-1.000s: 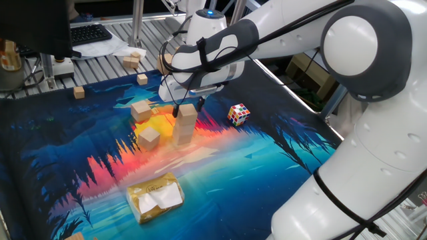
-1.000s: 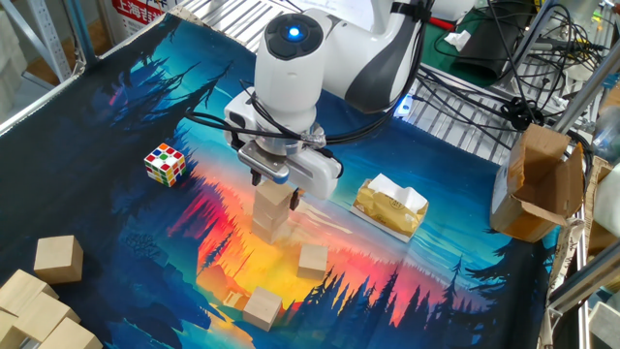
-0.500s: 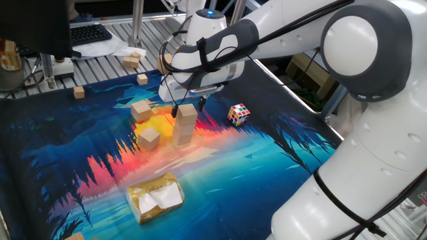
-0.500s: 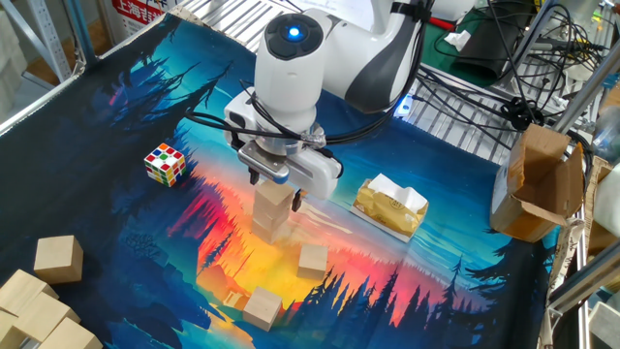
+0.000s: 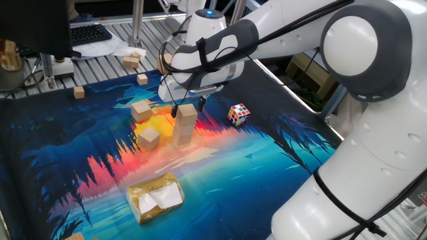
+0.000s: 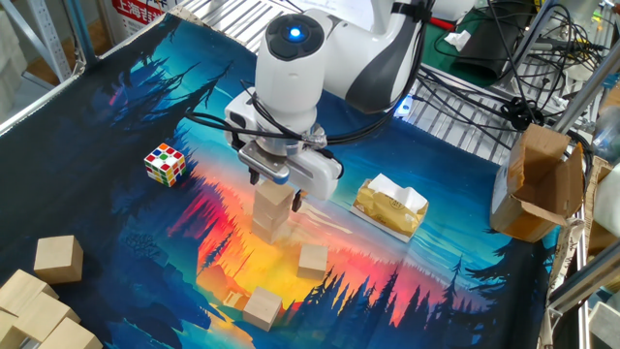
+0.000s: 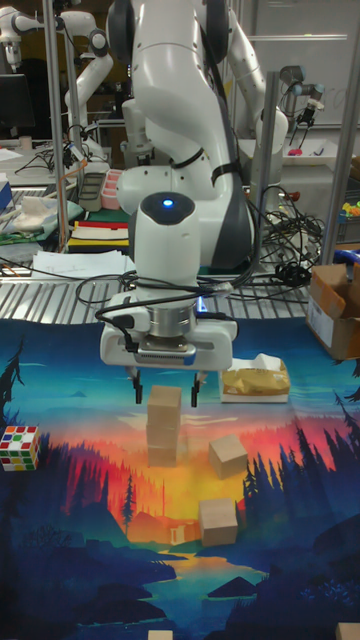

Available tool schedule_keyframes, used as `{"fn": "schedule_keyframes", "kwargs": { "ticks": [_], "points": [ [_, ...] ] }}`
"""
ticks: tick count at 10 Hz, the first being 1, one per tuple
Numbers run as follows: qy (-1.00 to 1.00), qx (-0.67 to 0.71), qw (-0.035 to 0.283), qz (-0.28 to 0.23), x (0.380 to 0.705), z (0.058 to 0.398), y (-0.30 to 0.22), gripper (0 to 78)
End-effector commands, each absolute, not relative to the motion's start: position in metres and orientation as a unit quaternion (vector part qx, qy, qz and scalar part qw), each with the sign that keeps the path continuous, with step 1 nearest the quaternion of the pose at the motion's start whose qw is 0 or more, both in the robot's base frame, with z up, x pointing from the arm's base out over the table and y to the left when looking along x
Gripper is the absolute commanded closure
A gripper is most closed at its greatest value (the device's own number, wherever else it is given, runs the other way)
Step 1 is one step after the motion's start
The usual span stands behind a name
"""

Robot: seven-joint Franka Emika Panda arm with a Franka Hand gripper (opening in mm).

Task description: Stack the blocks in a vertical line of five

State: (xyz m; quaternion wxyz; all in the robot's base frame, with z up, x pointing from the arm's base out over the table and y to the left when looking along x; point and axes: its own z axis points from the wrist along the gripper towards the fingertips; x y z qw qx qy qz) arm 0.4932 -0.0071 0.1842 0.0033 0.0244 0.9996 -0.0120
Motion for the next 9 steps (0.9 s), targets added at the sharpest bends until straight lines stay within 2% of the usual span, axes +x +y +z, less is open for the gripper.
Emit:
{"fn": "schedule_keyframes", "kwargs": {
  "ticks": [1, 6, 7, 9],
  "points": [
    [0.998, 0.047, 0.007, -0.027, 0.521, 0.203, -0.001, 0.1],
    [0.998, 0.062, 0.007, -0.027, 0.528, 0.207, 0.001, 0.1],
    [0.995, 0.101, -0.008, -0.021, 0.538, 0.214, 0.002, 0.1],
    [0.989, 0.149, -0.018, -0.013, 0.549, 0.22, 0.003, 0.1]
  ]
}}
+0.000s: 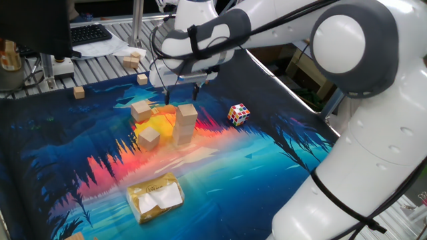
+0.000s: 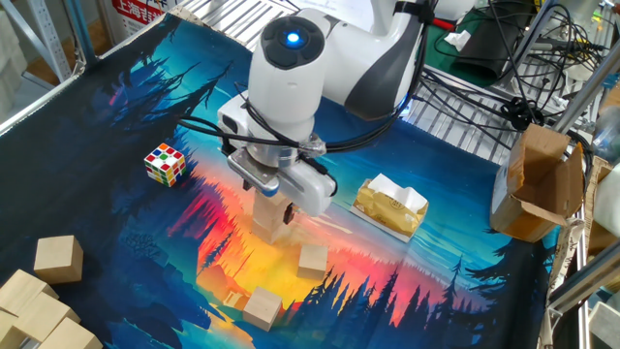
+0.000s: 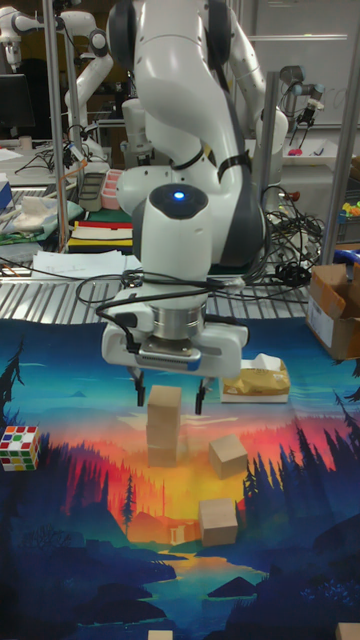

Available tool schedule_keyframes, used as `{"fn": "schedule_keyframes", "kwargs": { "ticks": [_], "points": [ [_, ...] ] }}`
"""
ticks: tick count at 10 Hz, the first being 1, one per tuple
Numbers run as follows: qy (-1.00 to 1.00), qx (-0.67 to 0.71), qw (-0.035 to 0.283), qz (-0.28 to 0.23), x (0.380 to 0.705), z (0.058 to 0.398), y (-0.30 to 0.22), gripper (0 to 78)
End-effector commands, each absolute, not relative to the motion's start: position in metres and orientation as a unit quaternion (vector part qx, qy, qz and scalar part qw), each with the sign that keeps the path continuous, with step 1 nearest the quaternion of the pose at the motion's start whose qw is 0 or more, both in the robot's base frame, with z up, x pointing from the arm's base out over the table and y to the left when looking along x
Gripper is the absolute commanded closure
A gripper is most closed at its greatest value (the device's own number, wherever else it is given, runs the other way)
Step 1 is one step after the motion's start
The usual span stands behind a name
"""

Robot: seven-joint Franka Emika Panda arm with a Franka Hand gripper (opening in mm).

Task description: Stack the blocks in a vertical line of five

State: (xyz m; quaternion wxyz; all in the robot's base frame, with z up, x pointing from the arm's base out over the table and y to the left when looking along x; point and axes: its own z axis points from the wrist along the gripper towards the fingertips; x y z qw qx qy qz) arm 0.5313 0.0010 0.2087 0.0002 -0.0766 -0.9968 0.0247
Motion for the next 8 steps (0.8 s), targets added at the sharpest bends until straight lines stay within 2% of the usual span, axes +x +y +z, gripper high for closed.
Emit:
{"fn": "schedule_keyframes", "kwargs": {
  "ticks": [1, 8],
  "points": [
    [-0.984, -0.175, 0.022, 0.007, 0.555, 0.222, 0.004, 0.1],
    [-0.978, -0.209, 0.022, 0.0, 0.586, 0.217, 0.019, 0.1]
  ]
}}
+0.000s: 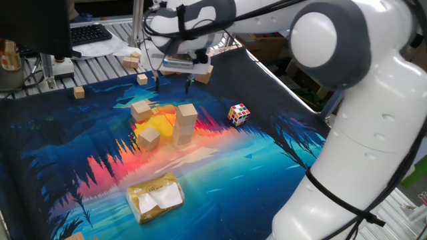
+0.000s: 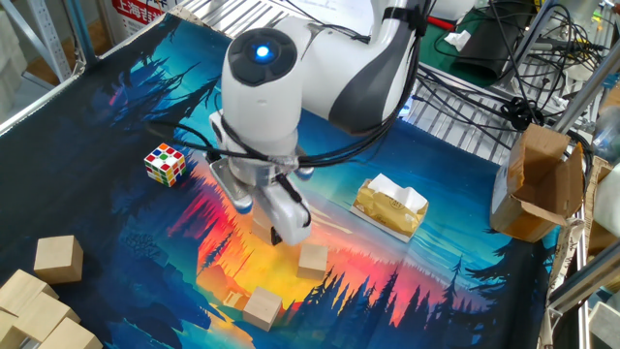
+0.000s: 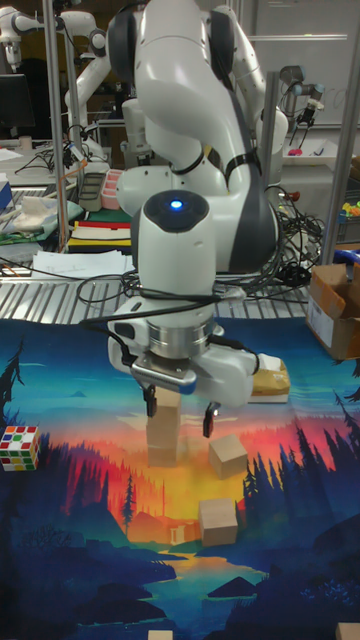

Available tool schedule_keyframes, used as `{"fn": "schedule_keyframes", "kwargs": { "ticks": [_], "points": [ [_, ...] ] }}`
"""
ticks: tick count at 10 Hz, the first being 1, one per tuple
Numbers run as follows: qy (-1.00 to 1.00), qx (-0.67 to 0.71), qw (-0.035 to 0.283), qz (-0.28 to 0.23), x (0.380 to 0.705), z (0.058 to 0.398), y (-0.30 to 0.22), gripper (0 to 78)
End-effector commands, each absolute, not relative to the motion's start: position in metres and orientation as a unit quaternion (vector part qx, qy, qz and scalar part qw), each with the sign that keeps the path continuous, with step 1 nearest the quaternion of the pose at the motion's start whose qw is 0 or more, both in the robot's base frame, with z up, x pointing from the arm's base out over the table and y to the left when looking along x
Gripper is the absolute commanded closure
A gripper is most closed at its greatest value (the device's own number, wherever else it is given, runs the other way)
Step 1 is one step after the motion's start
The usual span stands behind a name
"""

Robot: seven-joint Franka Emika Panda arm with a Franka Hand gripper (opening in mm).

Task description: Stack the blocks in a vertical line of five

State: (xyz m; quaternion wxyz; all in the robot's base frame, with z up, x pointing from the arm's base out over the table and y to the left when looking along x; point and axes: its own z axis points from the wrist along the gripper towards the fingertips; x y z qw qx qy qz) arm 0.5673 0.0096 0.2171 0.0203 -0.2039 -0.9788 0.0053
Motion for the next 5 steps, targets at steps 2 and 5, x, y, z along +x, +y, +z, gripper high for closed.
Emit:
{"fn": "schedule_keyframes", "kwargs": {
  "ticks": [2, 5],
  "points": [
    [-0.975, -0.221, 0.021, 0.0, 0.593, 0.211, 0.025, 0.1],
    [-0.98, -0.197, 0.015, -0.001, 0.601, 0.205, 0.03, 0.1]
  ]
}}
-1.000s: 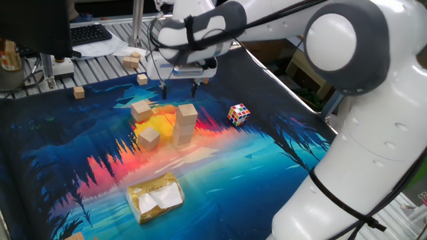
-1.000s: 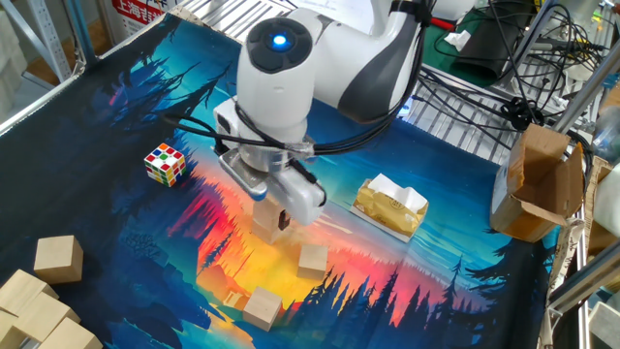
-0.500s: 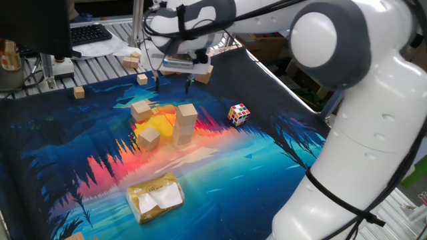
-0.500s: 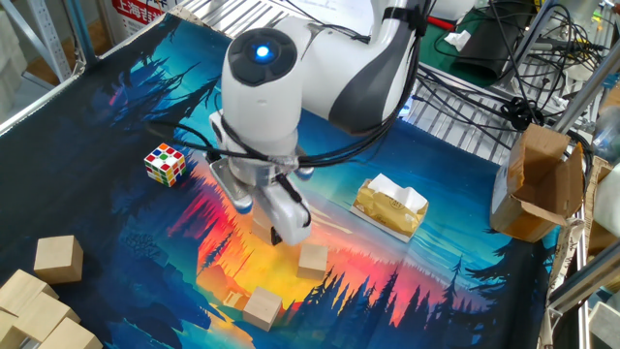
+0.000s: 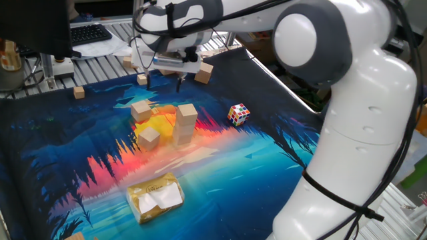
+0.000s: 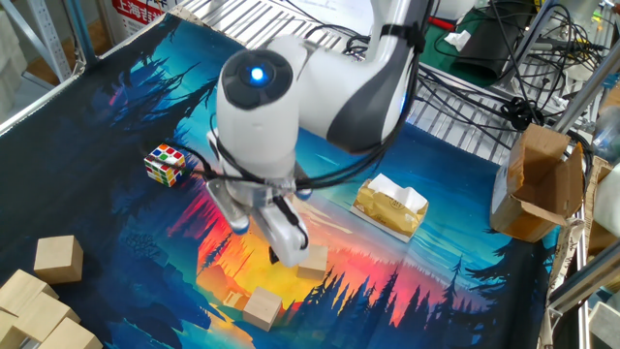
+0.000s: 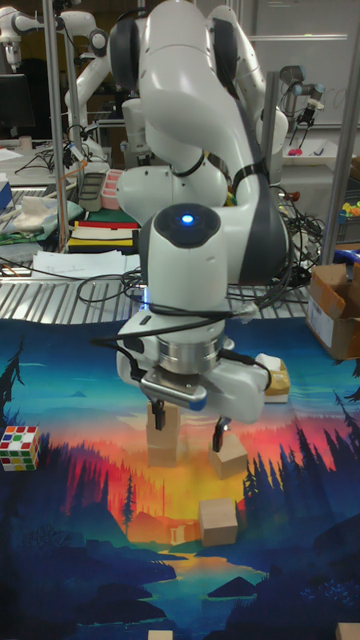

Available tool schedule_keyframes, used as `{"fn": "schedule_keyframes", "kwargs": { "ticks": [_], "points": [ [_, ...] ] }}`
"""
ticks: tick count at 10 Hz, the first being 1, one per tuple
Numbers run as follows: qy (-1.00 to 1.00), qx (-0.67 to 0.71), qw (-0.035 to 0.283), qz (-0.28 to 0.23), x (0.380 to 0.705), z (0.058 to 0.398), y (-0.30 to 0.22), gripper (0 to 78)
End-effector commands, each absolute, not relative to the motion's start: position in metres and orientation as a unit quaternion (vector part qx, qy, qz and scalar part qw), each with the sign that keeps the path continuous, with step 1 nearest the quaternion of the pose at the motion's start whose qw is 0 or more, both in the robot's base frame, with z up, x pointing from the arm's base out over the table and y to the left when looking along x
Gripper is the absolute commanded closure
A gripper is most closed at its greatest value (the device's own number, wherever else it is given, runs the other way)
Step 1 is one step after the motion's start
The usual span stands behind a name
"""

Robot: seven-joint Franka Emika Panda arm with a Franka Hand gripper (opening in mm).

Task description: Stack the blocks in a vertical line of five

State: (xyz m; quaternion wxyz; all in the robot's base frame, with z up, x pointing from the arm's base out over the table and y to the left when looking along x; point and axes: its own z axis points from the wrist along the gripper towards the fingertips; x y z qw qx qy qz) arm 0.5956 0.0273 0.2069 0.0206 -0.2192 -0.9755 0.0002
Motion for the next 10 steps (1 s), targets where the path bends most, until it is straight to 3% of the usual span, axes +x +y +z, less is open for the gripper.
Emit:
{"fn": "schedule_keyframes", "kwargs": {
  "ticks": [1, 10],
  "points": [
    [-0.985, -0.17, 0.015, -0.001, 0.605, 0.202, 0.033, 0.1],
    [-0.997, -0.072, 0.019, 0.021, 0.635, 0.17, 0.051, 0.1]
  ]
}}
